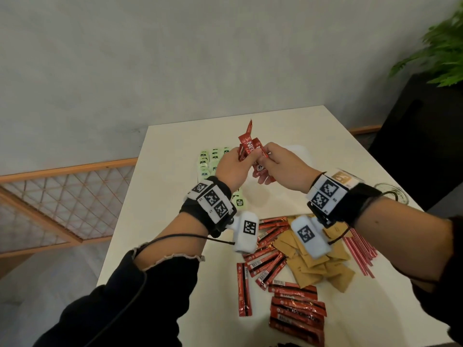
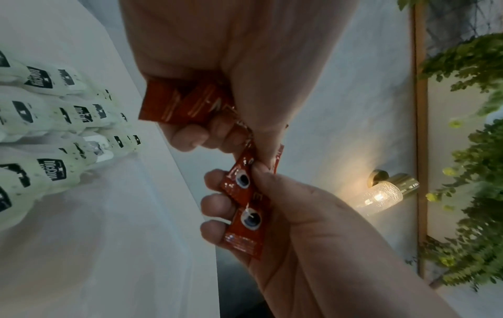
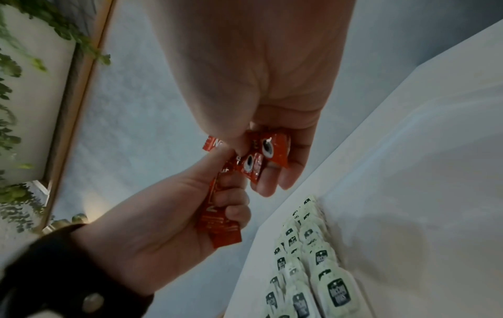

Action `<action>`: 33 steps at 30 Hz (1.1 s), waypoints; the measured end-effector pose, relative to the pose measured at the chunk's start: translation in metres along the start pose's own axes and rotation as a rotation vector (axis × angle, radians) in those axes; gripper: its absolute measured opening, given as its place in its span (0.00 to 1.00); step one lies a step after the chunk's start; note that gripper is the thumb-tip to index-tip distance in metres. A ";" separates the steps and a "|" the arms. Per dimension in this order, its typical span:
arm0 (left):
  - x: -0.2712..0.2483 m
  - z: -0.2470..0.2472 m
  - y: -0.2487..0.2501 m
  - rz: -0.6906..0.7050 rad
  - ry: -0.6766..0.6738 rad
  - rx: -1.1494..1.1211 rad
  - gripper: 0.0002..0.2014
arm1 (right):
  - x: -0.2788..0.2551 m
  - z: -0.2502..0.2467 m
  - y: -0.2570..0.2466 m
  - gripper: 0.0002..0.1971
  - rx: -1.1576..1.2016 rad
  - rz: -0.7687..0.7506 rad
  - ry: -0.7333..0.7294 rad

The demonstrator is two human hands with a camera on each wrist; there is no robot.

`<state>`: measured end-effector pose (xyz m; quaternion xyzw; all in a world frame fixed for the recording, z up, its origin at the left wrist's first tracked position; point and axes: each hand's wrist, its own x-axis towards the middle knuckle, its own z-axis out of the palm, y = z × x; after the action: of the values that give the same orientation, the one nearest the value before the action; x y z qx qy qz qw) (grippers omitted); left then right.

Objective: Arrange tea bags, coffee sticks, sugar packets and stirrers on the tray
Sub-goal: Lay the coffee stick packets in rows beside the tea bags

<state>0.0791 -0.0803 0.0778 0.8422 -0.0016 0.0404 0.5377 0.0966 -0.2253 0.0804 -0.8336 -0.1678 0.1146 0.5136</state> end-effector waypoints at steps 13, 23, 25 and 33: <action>0.039 -0.014 -0.007 -0.136 0.020 -0.187 0.10 | 0.038 -0.019 0.004 0.16 0.062 0.059 -0.046; 0.070 -0.018 -0.005 -0.096 -0.043 0.052 0.11 | 0.076 -0.027 0.009 0.12 -0.059 0.054 -0.026; 0.080 -0.019 -0.006 -0.117 0.002 0.036 0.11 | 0.087 -0.030 0.013 0.12 -0.013 0.093 0.054; 0.105 -0.025 -0.026 -0.225 0.075 -0.042 0.15 | 0.118 -0.032 0.035 0.07 0.490 0.215 0.215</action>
<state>0.1834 -0.0429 0.0721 0.8236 0.1121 0.0114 0.5558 0.2220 -0.2192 0.0613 -0.7050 0.0094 0.1165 0.6995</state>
